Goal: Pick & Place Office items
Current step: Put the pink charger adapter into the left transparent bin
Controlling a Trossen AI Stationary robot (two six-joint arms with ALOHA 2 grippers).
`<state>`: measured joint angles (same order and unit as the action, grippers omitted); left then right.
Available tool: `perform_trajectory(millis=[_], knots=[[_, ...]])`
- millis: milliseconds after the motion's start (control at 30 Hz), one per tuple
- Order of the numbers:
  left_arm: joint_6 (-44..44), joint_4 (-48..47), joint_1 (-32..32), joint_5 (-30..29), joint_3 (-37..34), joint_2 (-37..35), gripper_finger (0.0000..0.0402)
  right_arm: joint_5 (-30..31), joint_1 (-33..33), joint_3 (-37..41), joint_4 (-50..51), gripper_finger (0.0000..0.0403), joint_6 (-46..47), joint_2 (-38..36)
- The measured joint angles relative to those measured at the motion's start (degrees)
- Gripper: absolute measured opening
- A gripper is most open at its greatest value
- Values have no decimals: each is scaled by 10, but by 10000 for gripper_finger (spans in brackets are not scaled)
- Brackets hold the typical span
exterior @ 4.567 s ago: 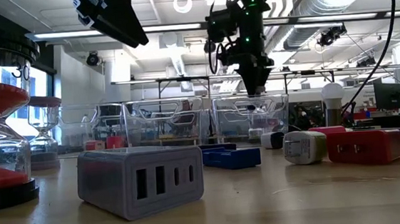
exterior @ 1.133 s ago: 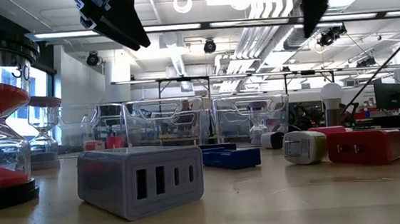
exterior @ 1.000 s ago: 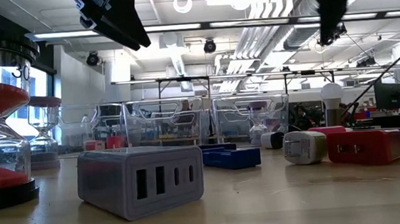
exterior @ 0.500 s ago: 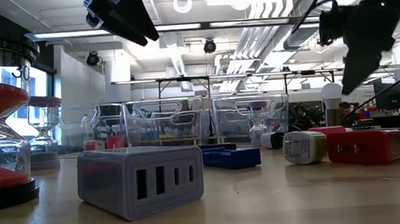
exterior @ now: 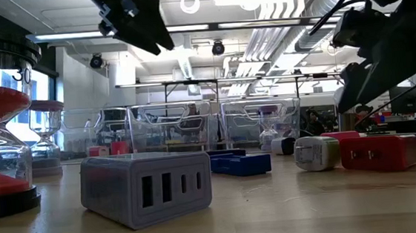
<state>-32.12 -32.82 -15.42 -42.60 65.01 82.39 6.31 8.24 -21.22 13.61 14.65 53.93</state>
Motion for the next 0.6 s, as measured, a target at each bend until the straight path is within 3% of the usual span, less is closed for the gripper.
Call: perform_trajectory(millis=[167,433,600], knots=[[54,37,4,18,0,29,245,8,1,37,-70,327,-53,0],[133,107,3,19,-1,39,245,-19,2,75,-153,327,-55,7],[182,151,3,53,0,46,245,-15,2,81,-162,327,-58,45]])
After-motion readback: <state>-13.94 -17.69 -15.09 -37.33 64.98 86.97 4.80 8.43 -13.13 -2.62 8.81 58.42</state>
